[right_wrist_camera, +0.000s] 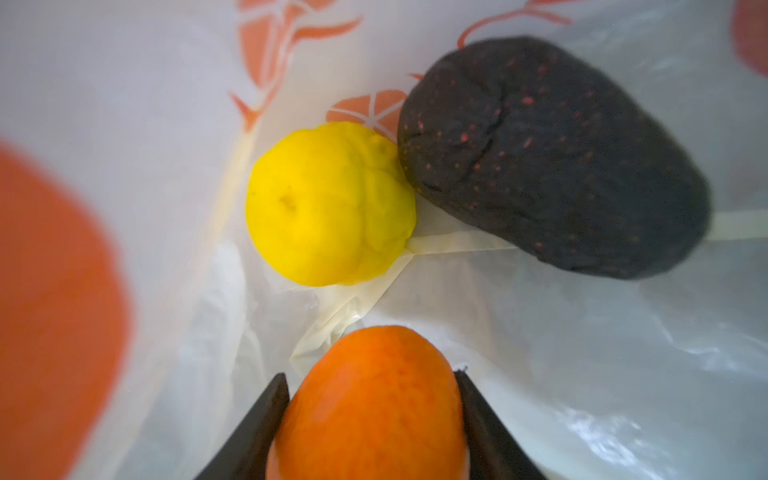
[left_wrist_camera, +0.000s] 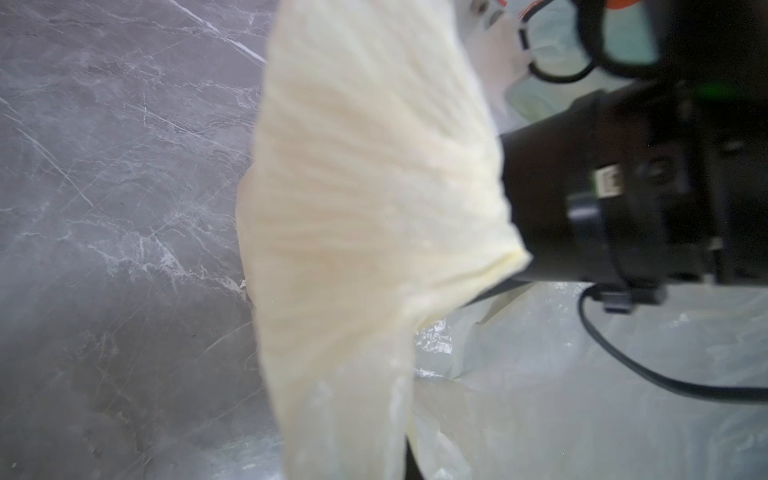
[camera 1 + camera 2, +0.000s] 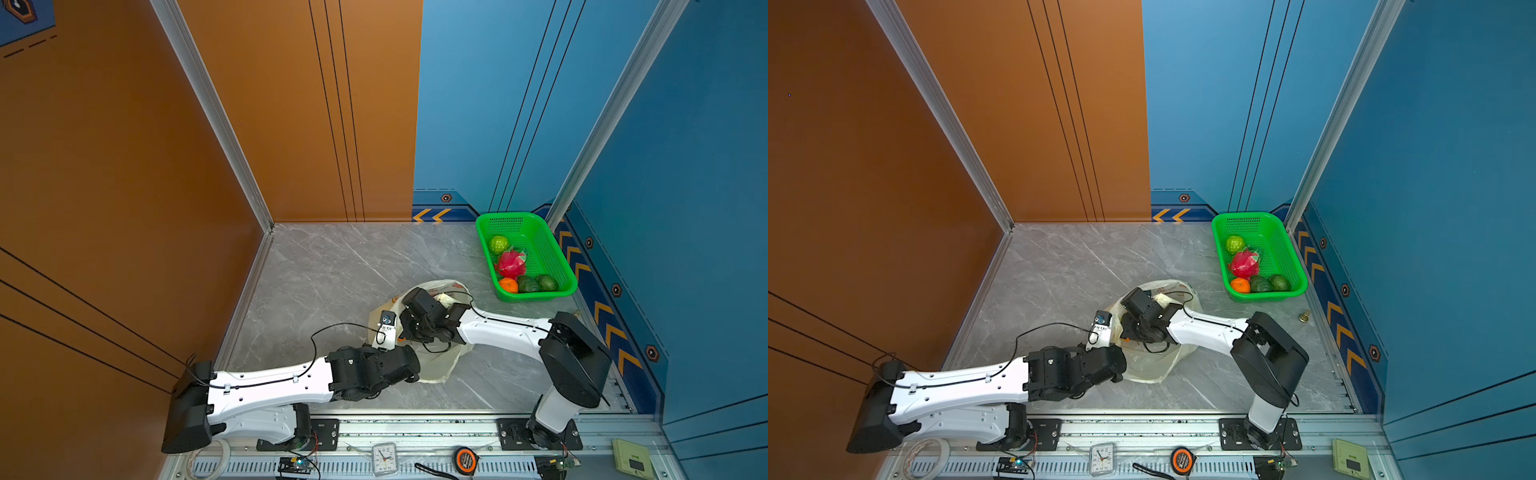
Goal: Untie the knot of the plastic bag and take out the fruit
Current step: 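Lift the orange out of the bag toward the green basket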
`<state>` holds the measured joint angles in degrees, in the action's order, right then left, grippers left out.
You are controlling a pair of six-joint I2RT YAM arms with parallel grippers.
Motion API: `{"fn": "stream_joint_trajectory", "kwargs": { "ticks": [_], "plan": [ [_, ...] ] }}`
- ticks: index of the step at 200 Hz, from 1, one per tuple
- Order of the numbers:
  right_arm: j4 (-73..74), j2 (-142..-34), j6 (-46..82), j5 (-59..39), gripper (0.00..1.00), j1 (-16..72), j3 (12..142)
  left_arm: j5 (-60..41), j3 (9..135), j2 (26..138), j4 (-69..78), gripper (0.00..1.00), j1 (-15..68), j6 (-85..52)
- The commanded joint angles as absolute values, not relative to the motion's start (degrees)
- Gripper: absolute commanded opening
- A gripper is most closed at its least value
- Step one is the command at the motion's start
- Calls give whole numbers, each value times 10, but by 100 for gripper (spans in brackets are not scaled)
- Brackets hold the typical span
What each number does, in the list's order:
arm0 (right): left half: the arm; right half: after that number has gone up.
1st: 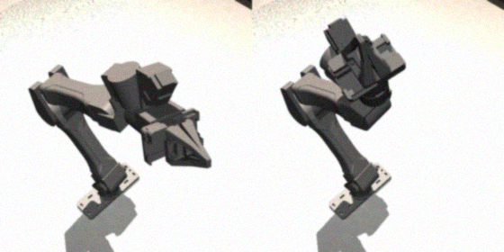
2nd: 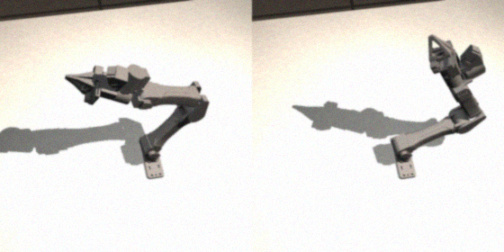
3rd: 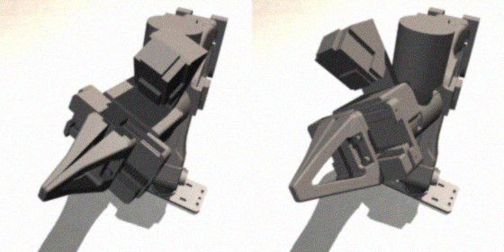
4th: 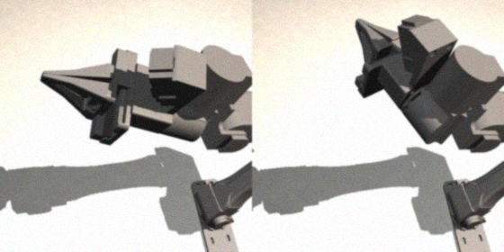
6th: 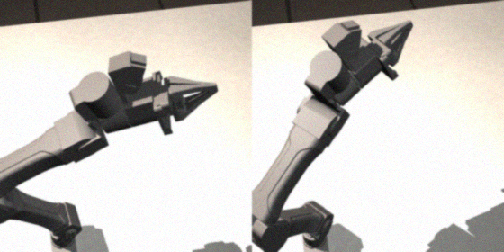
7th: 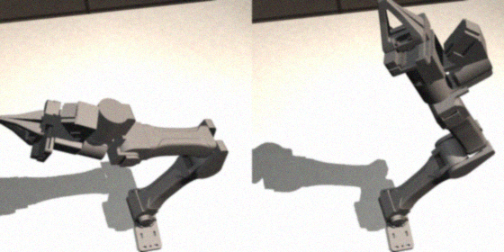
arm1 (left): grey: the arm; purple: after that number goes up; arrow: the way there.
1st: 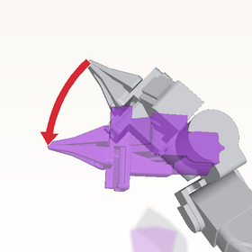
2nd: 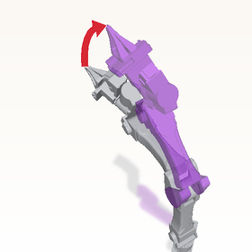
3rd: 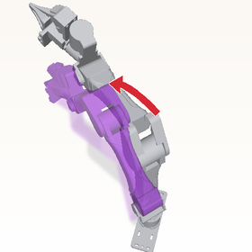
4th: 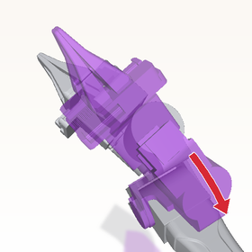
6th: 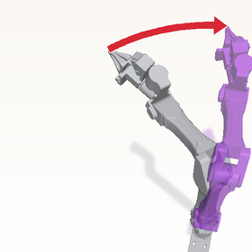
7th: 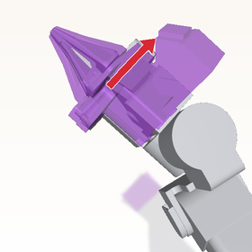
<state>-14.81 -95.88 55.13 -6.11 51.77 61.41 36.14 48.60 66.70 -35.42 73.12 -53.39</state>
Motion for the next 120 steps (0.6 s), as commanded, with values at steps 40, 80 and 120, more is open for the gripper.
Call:
{"fn": "stream_joint_trajectory", "kwargs": {
  "ticks": [40, 80, 120],
  "plan": [
    [-308, -850, 523, -30, 48, 523, 633, 388, 502, 672, -356, 0, 710, -510],
    [-376, -796, 514, -19, 48, 517, 671, 387, 503, 677, -344, 0, 708, -502],
    [-409, -767, 499, -24, 48, 499, 733, 385, 506, 684, -337, 0, 707, -497]
  ]
}}
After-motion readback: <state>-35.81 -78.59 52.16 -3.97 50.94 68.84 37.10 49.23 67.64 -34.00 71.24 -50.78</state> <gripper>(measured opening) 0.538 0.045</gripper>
